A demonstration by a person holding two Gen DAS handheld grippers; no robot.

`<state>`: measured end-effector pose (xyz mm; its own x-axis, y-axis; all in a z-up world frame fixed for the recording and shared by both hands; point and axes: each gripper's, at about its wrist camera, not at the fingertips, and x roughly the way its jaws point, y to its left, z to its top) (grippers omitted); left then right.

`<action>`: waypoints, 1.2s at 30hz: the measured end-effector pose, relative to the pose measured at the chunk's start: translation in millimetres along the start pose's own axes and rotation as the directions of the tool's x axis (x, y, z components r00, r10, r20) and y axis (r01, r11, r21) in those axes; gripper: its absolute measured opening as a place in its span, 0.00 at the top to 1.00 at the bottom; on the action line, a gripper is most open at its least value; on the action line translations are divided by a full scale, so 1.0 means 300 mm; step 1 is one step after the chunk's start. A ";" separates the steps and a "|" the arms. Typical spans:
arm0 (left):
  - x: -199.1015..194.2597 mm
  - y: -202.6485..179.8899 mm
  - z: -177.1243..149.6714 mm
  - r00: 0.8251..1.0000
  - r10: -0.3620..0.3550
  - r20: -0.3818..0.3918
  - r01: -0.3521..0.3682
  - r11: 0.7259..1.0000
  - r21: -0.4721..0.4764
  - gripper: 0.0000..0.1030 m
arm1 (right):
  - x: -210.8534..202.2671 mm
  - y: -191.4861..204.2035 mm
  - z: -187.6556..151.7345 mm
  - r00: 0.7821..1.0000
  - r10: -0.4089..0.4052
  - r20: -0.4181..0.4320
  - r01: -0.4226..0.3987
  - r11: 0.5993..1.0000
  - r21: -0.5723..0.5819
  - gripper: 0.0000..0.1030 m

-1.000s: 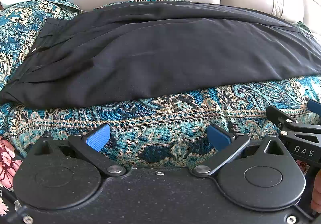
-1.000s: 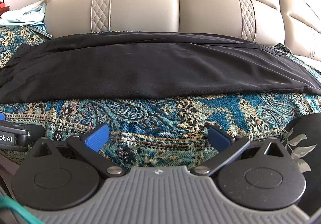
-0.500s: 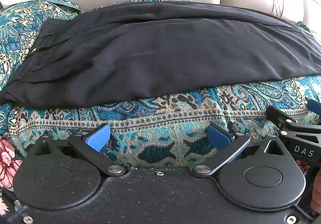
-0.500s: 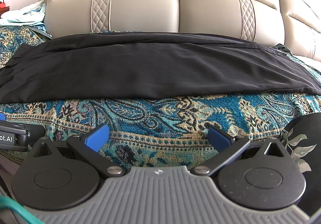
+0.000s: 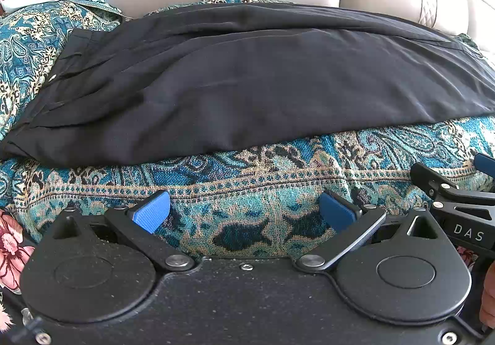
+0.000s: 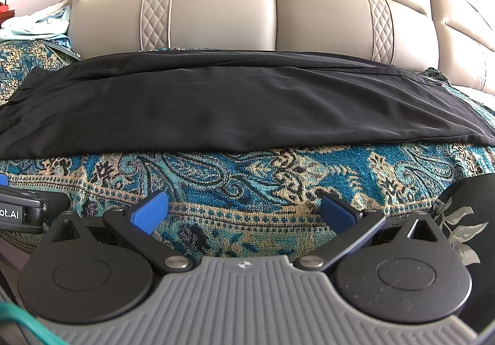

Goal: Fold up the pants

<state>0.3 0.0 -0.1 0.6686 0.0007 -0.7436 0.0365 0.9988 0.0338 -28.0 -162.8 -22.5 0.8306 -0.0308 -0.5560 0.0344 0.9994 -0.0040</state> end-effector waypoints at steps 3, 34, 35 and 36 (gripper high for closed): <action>0.000 0.000 0.000 1.000 0.000 0.001 0.000 1.000 0.000 0.00 | 0.001 0.001 -0.001 1.000 0.000 0.000 0.000 1.000 0.000 0.00; 0.000 0.679 0.115 0.966 0.254 -0.037 -0.232 0.804 -0.548 0.40 | 0.154 -0.932 0.273 0.937 -0.330 -0.113 0.328 0.723 0.608 0.09; 0.002 0.692 0.110 0.966 0.257 -0.026 -0.226 0.793 -0.566 0.40 | 0.161 -0.984 0.265 0.931 -0.349 -0.111 0.336 0.694 0.637 0.11; 0.007 0.705 0.105 0.966 0.260 -0.016 -0.220 0.782 -0.583 0.40 | 0.159 -1.026 0.253 0.924 -0.365 -0.109 0.343 0.672 0.656 0.12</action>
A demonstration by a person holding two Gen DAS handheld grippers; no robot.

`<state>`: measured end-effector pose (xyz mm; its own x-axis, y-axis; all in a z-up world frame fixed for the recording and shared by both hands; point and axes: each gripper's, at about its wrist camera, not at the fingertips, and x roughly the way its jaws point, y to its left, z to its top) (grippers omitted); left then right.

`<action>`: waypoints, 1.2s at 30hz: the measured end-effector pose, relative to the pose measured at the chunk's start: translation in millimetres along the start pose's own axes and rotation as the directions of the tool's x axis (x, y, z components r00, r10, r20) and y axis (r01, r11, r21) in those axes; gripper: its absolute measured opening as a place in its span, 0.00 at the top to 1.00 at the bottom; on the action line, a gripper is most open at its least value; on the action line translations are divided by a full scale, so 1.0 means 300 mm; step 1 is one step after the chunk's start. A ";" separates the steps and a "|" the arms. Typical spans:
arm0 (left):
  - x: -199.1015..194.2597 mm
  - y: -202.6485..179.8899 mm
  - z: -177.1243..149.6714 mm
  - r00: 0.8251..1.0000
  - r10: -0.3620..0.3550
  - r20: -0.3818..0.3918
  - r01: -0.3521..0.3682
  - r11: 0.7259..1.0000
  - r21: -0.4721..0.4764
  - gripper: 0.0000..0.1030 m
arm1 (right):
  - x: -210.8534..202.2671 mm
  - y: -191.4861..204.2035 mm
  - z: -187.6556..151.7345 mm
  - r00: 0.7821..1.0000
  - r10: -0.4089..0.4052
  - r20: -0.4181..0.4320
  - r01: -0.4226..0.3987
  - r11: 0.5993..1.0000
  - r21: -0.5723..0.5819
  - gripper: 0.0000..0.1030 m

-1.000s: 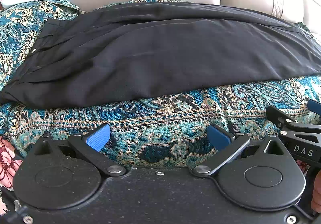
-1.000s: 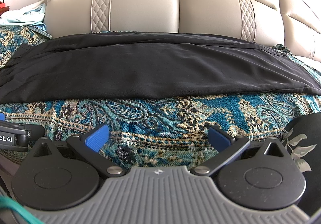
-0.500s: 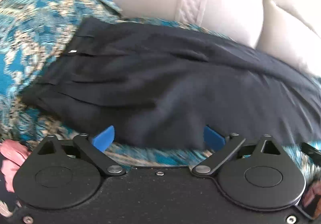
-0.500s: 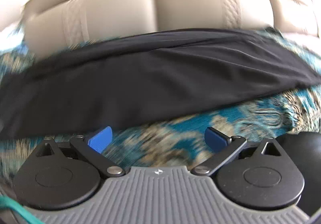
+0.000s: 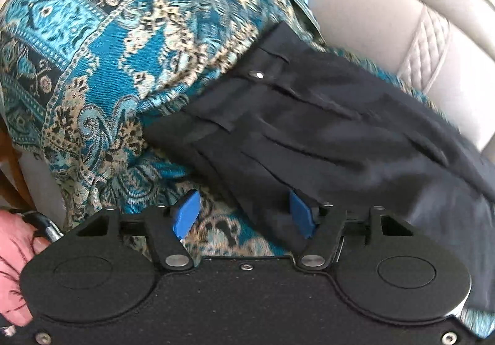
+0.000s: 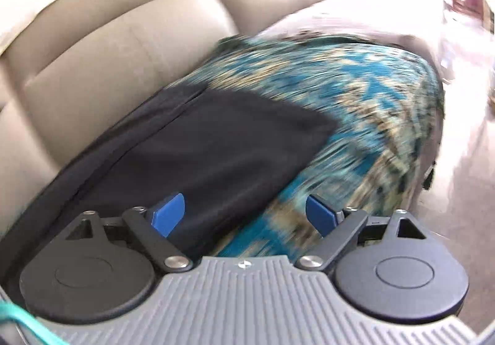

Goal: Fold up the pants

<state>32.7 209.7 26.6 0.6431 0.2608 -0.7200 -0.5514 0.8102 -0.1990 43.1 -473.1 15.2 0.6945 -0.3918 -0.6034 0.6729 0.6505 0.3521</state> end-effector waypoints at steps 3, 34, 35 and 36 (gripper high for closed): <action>0.031 0.004 0.007 1.000 0.015 0.002 -0.015 1.000 -0.020 0.38 | 0.070 -0.087 0.026 1.000 -0.019 0.018 0.017 0.996 0.085 0.15; -0.042 -0.052 0.079 0.943 0.122 0.311 -0.127 0.992 -0.004 0.88 | 0.083 0.001 0.091 0.950 -0.162 0.265 0.179 0.983 -0.039 0.98; -0.056 -0.057 0.086 0.941 0.117 0.317 -0.124 0.992 0.003 0.88 | 0.061 -0.006 0.097 0.944 -0.160 0.287 0.180 0.983 -0.045 0.98; -0.067 -0.056 0.097 0.942 0.111 0.317 -0.121 0.993 0.012 0.88 | 0.047 -0.012 0.098 0.940 -0.164 0.300 0.191 0.979 -0.065 0.98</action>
<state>44.6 206.1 63.9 0.7128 0.5020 -0.4898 -0.6187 0.7790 -0.1020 58.0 -500.2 26.3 0.6189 -0.6701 -0.4097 0.7754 0.6043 0.1830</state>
